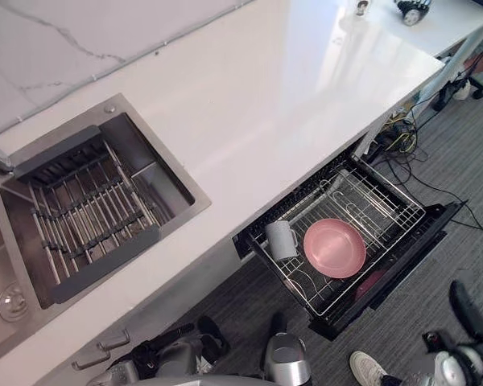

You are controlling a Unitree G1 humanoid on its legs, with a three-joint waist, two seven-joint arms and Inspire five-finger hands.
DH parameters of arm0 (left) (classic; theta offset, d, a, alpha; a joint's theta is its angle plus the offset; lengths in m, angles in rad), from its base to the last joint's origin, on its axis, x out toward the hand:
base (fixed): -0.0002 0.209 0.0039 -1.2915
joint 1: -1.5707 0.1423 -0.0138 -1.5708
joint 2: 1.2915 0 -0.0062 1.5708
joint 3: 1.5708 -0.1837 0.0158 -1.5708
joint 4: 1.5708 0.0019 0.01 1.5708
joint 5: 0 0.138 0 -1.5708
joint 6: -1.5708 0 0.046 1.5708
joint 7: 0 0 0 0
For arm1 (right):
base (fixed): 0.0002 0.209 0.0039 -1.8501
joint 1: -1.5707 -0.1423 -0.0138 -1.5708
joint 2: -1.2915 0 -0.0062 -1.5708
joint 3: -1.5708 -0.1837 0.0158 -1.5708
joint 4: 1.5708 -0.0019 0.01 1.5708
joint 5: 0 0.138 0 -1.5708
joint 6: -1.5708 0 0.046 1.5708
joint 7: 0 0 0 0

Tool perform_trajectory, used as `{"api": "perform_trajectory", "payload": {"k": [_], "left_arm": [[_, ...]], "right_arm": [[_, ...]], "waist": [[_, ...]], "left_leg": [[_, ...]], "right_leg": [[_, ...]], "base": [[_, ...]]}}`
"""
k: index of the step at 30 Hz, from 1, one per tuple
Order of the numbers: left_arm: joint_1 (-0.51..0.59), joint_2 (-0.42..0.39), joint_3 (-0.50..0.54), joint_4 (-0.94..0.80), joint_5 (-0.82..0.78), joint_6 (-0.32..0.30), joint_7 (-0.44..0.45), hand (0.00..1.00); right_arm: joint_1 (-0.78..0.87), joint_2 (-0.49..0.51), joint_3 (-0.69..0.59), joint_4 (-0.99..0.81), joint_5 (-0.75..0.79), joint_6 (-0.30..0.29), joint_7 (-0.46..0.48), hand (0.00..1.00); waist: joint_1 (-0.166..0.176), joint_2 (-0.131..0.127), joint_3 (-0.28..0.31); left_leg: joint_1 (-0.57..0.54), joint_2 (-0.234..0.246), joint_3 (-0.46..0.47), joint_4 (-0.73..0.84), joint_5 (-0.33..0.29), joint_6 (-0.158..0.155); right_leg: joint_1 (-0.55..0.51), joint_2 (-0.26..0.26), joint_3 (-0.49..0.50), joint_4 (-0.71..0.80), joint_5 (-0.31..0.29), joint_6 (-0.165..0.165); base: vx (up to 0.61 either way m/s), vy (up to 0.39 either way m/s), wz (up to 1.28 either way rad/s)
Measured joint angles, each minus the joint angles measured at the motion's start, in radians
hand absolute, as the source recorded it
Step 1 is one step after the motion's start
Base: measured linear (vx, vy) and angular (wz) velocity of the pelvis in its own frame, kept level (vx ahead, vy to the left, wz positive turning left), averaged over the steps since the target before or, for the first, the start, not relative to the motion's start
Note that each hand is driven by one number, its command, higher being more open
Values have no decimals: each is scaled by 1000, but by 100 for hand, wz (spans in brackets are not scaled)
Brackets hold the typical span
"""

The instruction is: Walk over to the sink, pick up the cup, carry it to the dishwasher, place the cup inside the dishwasher, then close the dishwasher door

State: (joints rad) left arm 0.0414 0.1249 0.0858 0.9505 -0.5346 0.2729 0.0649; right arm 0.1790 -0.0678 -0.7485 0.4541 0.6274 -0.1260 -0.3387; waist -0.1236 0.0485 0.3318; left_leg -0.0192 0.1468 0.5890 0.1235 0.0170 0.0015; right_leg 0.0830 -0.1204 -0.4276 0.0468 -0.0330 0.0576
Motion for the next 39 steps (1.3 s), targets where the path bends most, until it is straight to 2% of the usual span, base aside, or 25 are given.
{"api": "perform_trajectory", "payload": {"k": [2,3,5,8,9,13,19,23,26,29,35,39], "left_arm": [[1,-10,0,5,-2,-8,3,100],[8,-17,0,5,-2,-19,3,100],[23,-20,3,6,-2,-32,1,100],[23,-20,3,10,-2,-58,-3,100],[23,-18,4,13,-2,-69,-9,100],[30,-18,5,29,-2,-84,-29,100],[44,-33,40,29,6,-101,-50,100],[53,-26,43,39,27,-105,-63,100],[74,-30,43,44,56,-108,-73,100],[82,-46,44,41,57,-126,-82,100],[87,-54,45,42,57,-139,-94,100],[88,-56,47,41,57,-155,-111,100]], "right_arm": [[11,62,84,41,63,2,58,100],[7,114,109,42,129,-15,90,100],[9,142,142,41,143,-70,117,100],[29,92,280,37,113,-104,162,100],[21,55,363,25,83,-112,174,100],[-28,2,457,58,54,-95,188,100],[-137,-67,491,136,55,-64,204,100],[-234,-103,502,204,64,-15,204,100],[-304,-128,521,254,130,6,204,100],[-371,-147,523,297,167,12,204,100],[-389,-135,541,309,177,11,219,100],[-379,-147,583,308,172,11,241,100]], "waist": [[10,10,-11],[26,14,-19],[34,12,-34],[60,6,-45],[69,6,-48],[90,12,-67],[134,40,-83],[139,45,-84],[165,58,-87],[189,78,-91],[190,91,-86],[190,98,-82]], "left_leg": [[0,-14,-27,-37,29,3],[1,-19,-38,-57,45,2],[0,-26,-55,-76,59,1],[1,-29,-66,-91,67,-6],[0,-30,-76,-92,69,-8],[-13,-38,-119,-93,75,-18],[-27,-54,-181,-93,86,-12],[-30,-61,-230,-92,102,2],[-32,-61,-254,-92,114,2],[-43,-61,-292,-96,128,-14],[-49,-52,-311,-98,141,-34],[-70,-39,-318,-98,147,-42]], "right_leg": [[5,-1,-27,-4,-3,3],[5,0,-38,-8,-3,4],[10,0,-56,-11,-3,5],[12,0,-67,-11,3,7],[21,1,-75,-17,4,4],[31,2,-102,-20,3,1],[47,2,-144,-18,2,0],[64,3,-190,-8,-4,2],[71,6,-215,0,-12,-5],[74,10,-252,10,-26,-10],[69,21,-267,23,-49,-13],[51,35,-270,23,-57,-27]], "base": [[-62,3,46],[-63,14,38],[-58,29,28],[-63,47,15],[-64,45,16],[-35,36,28],[28,20,24],[52,-4,33],[35,-14,28],[12,-11,33],[-34,0,8],[-28,-3,2]]}}
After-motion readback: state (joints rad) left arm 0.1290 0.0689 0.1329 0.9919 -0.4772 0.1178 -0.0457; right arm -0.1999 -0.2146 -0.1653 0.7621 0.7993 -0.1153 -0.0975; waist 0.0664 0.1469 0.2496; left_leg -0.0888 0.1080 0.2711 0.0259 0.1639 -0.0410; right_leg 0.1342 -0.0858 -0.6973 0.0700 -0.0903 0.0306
